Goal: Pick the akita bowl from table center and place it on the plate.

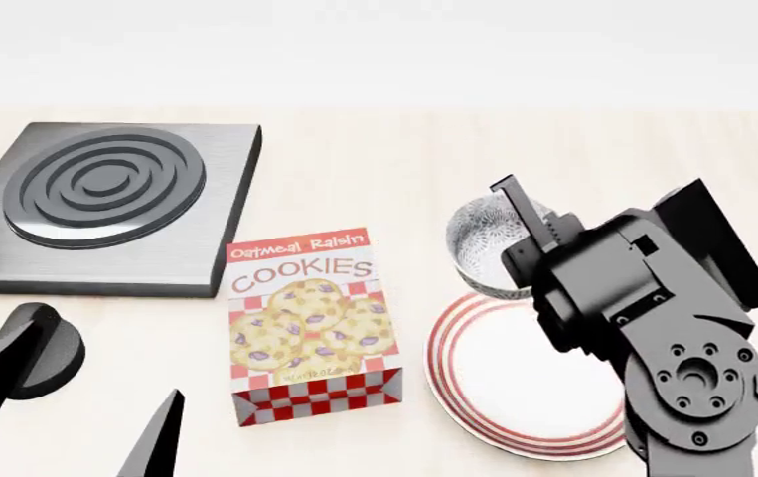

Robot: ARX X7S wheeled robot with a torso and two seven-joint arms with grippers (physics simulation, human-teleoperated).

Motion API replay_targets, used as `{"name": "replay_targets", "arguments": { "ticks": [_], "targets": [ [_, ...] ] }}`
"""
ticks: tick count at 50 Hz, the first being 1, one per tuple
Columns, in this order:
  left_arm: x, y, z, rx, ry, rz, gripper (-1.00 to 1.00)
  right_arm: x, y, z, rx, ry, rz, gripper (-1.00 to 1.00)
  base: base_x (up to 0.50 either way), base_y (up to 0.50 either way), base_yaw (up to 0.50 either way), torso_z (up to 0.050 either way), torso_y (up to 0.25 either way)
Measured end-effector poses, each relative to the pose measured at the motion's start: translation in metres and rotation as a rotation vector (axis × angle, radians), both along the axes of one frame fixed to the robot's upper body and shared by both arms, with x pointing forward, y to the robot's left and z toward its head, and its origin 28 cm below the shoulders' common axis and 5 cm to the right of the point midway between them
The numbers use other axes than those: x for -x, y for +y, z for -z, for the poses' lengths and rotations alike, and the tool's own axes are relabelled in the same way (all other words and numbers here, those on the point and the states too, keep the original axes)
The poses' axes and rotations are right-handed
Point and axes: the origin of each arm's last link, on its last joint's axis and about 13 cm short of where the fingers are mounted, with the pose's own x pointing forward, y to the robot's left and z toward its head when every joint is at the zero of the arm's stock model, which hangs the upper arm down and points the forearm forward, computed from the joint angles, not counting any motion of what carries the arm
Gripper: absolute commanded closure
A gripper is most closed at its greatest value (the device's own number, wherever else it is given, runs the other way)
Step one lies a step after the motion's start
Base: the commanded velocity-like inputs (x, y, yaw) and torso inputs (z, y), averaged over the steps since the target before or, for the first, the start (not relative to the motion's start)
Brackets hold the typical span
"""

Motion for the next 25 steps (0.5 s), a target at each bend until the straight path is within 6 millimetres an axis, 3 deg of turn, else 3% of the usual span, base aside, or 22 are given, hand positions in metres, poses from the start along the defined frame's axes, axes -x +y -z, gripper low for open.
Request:
{"name": "replay_targets", "arguments": {
  "ticks": [25],
  "targets": [
    [0.002,0.001,-0.002,0.009,-0.008,0.014,-1.00,0.006,-0.016,0.013,-0.031,0.035,0.079,1.00,0.00,0.00,0.00,0.001,0.000]
  ]
}}
